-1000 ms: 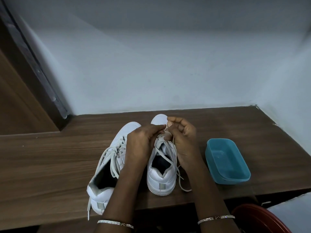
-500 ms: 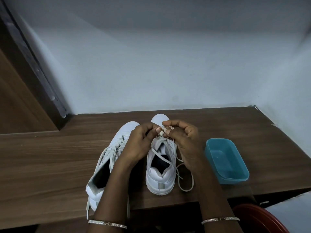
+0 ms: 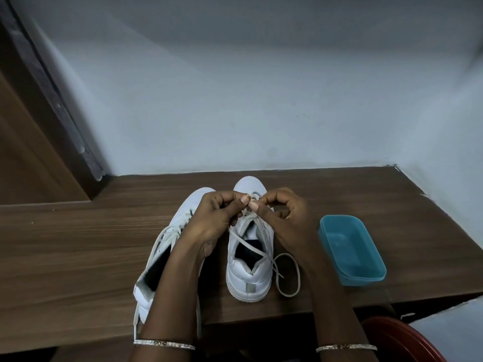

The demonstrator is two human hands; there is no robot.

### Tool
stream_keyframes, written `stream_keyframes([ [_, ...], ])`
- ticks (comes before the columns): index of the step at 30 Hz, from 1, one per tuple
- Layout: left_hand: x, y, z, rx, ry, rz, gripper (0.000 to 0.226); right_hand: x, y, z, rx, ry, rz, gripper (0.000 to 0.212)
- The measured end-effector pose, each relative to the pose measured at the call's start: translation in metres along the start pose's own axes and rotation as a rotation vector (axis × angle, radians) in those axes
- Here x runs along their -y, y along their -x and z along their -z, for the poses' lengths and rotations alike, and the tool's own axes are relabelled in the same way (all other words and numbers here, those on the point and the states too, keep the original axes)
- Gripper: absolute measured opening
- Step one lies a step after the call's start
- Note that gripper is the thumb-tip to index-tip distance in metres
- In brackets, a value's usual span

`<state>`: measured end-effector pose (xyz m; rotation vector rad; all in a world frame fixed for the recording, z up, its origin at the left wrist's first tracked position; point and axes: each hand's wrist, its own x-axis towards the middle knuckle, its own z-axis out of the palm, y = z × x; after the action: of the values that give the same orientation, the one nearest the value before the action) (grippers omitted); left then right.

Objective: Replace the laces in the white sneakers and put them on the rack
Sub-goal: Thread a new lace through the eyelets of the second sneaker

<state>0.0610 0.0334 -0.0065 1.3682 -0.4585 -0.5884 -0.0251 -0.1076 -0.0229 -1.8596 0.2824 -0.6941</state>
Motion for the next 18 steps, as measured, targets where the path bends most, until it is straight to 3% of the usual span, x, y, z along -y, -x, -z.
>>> stream_keyframes([
  [10, 0.002, -0.001, -0.005, -0.092, 0.136, 0.091, 0.008, -0.002, -0.001, 0.001, 0.087, -0.064, -0.051, 0.019],
  [15, 0.001, -0.002, 0.001, -0.307, 0.174, 0.068, 0.017, -0.01, -0.001, 0.01, 0.068, -0.12, -0.153, 0.018],
  [18, 0.0, 0.001, 0.007, -0.396, 0.047, -0.015, 0.021, -0.014, 0.003, 0.021, 0.057, -0.205, -0.241, 0.021],
])
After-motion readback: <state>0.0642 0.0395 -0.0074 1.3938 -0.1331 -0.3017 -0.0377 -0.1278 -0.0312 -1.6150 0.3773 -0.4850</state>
